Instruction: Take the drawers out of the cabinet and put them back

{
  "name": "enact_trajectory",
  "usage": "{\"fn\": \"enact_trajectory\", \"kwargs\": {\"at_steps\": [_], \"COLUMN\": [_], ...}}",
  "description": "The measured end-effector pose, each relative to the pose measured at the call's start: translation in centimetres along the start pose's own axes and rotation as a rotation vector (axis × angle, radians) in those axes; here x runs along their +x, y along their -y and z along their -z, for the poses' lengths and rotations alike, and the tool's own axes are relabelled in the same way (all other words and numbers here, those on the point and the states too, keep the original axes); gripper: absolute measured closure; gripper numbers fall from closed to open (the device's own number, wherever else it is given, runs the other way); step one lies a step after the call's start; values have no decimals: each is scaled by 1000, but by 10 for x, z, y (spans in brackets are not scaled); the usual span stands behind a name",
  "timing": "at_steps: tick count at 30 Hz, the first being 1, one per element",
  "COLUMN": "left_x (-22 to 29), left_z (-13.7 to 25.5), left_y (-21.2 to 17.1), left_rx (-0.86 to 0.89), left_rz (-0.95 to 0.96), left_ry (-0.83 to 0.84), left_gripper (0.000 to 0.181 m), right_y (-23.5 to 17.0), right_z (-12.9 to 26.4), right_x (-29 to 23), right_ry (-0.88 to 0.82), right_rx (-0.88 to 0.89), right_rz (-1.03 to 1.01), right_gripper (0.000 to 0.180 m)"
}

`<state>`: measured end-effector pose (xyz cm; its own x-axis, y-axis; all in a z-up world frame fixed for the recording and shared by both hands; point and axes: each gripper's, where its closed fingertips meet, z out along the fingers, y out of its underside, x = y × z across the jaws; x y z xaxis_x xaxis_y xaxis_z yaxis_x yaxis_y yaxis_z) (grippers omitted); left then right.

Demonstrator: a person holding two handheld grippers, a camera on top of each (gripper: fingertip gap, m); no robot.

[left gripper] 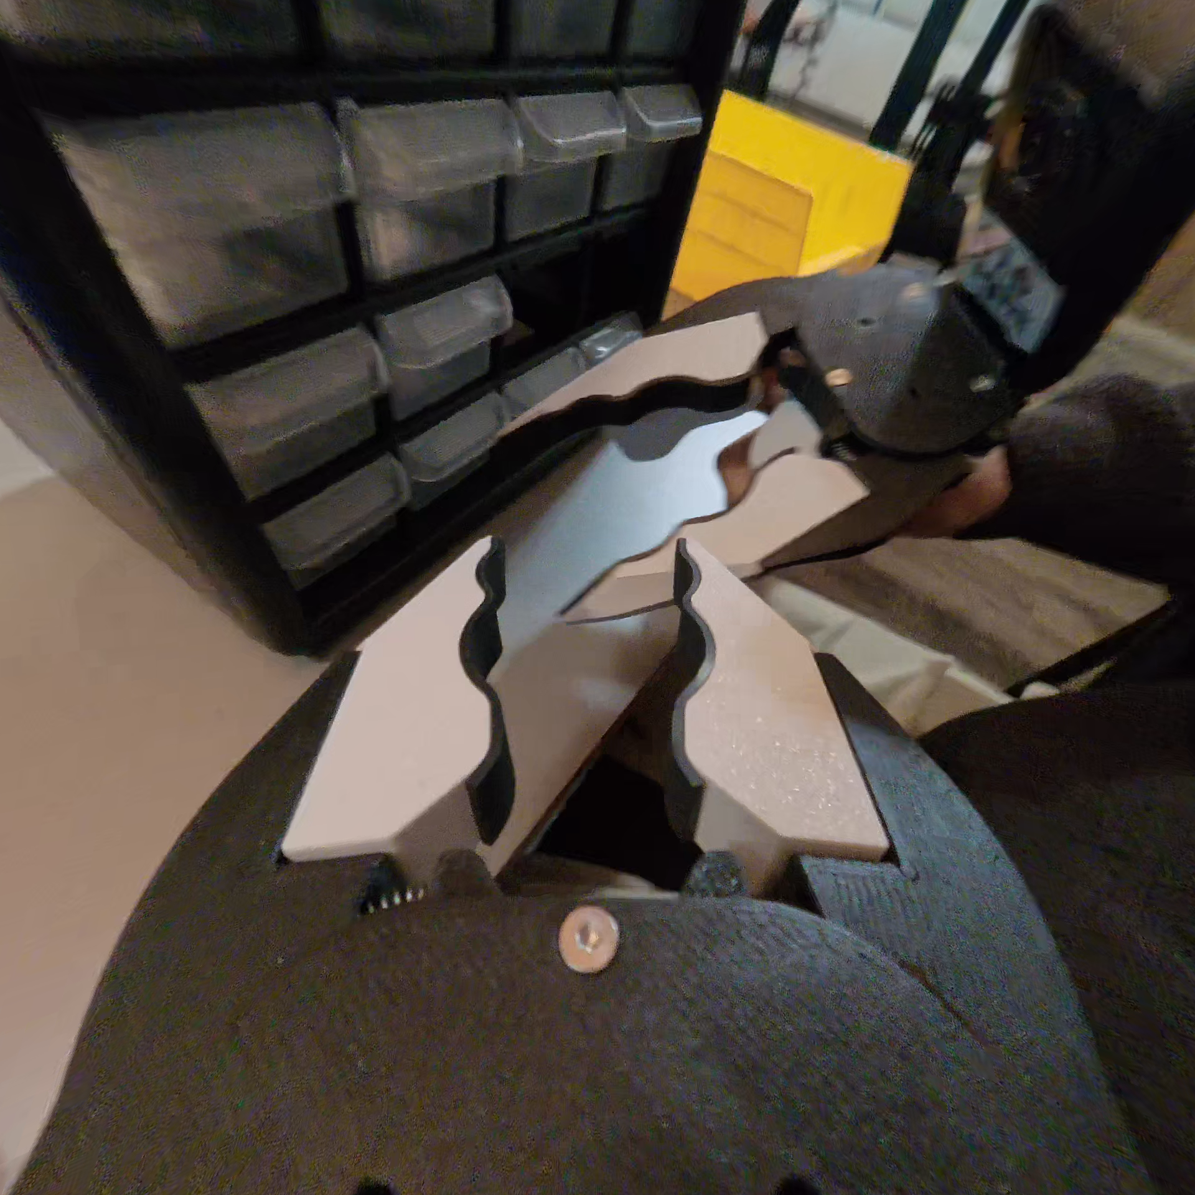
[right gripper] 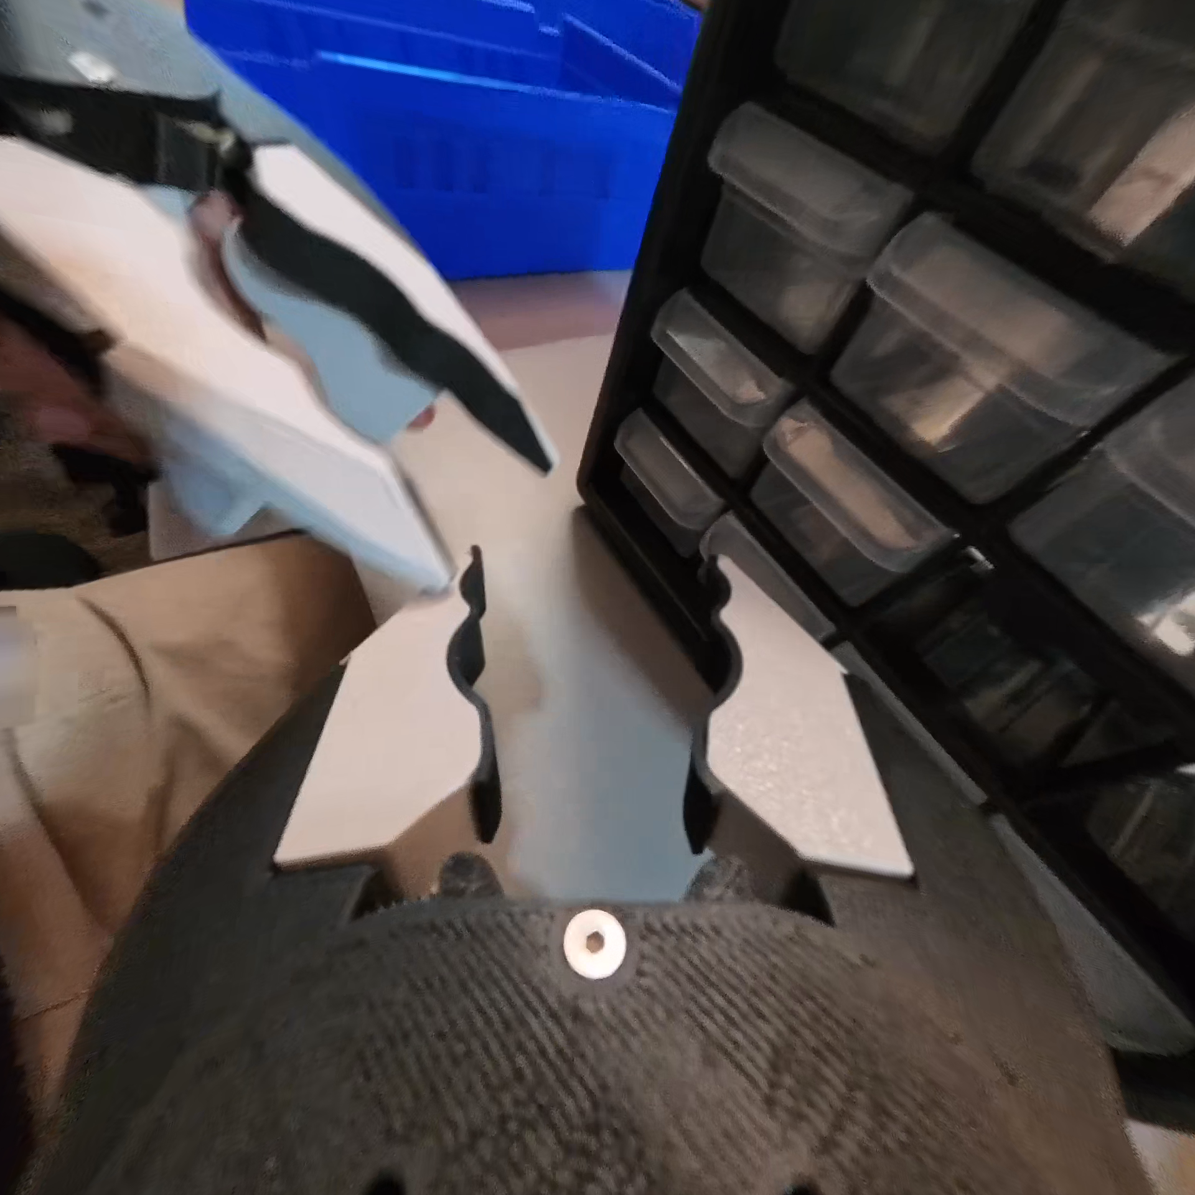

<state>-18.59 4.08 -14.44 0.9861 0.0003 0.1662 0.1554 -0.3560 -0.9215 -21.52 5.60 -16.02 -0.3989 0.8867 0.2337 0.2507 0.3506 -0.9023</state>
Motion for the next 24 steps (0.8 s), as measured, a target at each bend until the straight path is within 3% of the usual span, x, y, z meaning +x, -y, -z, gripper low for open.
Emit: {"fn": "enact_trajectory", "kwargs": {"at_steps": [4, 6, 7, 10, 14, 17, 20, 24], "left_x": [-53, -96, -122, -197, -290, -333, -345, -325], "left_z": [60, 106, 125, 159, 185, 196, 191, 193], "left_y": [59, 88, 91, 68, -5, -52, -55, -52], "left_rx": [119, 163, 117, -145, -592, -828, -844, -946], "left_rz": [-183, -165, -123, -47, -62, -84, -69, -53], "left_ry": [261, 417, 484, 585, 634, 624, 592, 502], "left_gripper": [132, 168, 173, 150, 141, 137, 154, 181], "right_y": [15, 16, 15, 7, 8, 25, 28, 22], "right_z": [18, 26, 30, 42, 59, 75, 84, 86], "right_x": [-12, -17, -18, -21, -21, -14, -7, -4], "right_ry": [23, 32, 29, 18, -23, -97, -156, -178], "right_rx": [57, 59, 57, 40, 59, 145, 165, 142], "right_rz": [18, 33, 41, 56, 79, 98, 125, 144], "right_gripper": [111, 111, 112, 113, 123, 132, 133, 133]}}
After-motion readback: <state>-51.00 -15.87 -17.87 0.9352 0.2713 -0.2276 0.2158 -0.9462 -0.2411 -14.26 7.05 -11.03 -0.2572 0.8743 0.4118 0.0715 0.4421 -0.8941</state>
